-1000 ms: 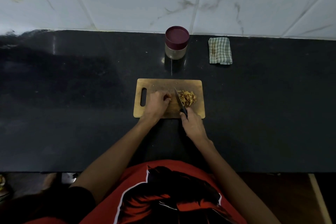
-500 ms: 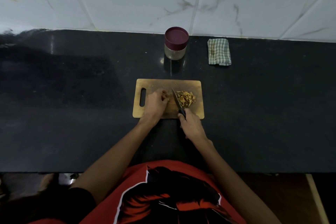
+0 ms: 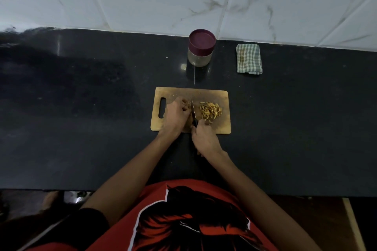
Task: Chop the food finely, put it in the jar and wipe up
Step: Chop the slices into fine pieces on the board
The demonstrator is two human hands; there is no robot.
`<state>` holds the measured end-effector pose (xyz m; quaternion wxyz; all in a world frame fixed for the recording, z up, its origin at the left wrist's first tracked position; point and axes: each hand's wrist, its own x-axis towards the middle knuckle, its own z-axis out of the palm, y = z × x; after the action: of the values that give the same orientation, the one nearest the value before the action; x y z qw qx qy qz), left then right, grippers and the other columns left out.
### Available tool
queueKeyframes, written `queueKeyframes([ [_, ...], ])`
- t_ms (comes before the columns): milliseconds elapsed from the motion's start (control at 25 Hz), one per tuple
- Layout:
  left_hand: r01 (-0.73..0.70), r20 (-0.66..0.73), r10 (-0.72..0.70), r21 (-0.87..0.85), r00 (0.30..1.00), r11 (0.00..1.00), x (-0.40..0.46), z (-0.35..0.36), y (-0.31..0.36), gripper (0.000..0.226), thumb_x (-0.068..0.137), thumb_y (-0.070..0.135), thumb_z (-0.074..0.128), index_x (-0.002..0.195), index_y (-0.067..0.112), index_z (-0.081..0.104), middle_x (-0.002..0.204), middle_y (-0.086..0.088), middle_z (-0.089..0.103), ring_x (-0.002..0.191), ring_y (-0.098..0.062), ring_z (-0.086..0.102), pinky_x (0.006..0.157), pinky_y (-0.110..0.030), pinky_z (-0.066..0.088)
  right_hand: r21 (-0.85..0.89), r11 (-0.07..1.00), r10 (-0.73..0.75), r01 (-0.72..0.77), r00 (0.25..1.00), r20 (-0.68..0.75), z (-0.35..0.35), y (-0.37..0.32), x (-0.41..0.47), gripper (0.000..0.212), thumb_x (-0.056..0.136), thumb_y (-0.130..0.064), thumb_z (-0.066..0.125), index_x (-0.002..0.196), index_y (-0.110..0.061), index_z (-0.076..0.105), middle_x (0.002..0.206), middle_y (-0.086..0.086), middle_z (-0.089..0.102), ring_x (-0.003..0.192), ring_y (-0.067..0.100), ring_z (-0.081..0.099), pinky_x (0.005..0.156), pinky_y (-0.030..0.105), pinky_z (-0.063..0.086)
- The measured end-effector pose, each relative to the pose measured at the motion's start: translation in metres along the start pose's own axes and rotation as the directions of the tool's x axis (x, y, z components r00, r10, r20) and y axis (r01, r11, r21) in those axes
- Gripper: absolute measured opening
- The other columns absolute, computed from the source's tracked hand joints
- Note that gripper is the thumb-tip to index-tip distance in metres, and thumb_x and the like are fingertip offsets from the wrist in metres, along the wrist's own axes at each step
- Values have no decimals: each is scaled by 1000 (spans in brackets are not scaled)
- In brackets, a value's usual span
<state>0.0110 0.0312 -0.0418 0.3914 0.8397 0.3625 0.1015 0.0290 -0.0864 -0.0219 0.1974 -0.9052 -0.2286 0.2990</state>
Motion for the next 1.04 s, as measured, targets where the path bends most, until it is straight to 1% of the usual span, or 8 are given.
queueKeyframes([
  [120,3,-4,-3,2,1000,1000,-1,0,2,16,83,7,66,96,14,61,81,4,64,74,-9,61,60,-22,50,-77,997,8,-8,1000,5,2,-2,1,27,104,-25,43,119,-3,49,111,19,65,102,34,64,78,42,51],
  [240,13,-4,-13,-9,1000,1000,-2,0,2,14,84,8,66,97,14,62,83,3,65,75,-7,60,54,-13,41,-167,985,36,-30,999,29,2,-7,0,26,103,-21,43,123,-4,47,117,18,65,108,34,63,77,39,47],
  [440,19,6,-19,1,1000,1000,-2,-3,4,16,85,10,66,99,15,61,86,5,64,75,-3,58,53,-10,36,-203,978,56,-43,997,57,4,-5,-12,23,103,-16,39,122,-5,46,120,18,63,110,33,62,83,41,48],
  [680,19,14,-19,1,1000,1000,-4,-3,4,15,84,10,67,97,15,60,84,5,64,76,-4,58,54,-11,38,-142,988,74,-62,994,84,8,7,-31,27,106,-26,33,119,-6,46,117,17,64,108,33,62,81,42,47],
  [760,15,6,-15,9,1000,1000,-3,-2,3,15,84,10,67,95,15,60,84,4,65,76,-6,60,56,-15,44,-110,990,95,-89,994,59,5,8,-27,28,106,-26,34,118,-5,47,116,18,63,107,33,62,81,42,47],
  [840,15,0,-15,15,1000,1000,-2,0,2,14,83,9,67,94,15,60,84,2,65,78,-10,62,62,-26,53,-83,990,120,-117,992,33,3,8,-24,29,106,-27,35,118,-4,48,115,18,63,105,33,62,79,41,48],
  [960,17,5,-18,17,1000,1000,-1,-1,0,15,82,8,67,94,14,61,82,1,66,79,-12,62,66,-34,56,-70,989,130,-128,991,31,2,9,-26,31,105,-28,36,120,-4,49,114,17,63,103,32,63,80,42,51],
  [1040,-1,16,1,-5,1000,1000,0,-2,-1,15,81,7,68,92,14,61,80,4,65,79,-12,63,67,-35,56,-41,989,141,-140,989,47,-1,10,-25,29,105,-29,36,116,-6,50,107,14,64,92,30,67,74,41,55],
])
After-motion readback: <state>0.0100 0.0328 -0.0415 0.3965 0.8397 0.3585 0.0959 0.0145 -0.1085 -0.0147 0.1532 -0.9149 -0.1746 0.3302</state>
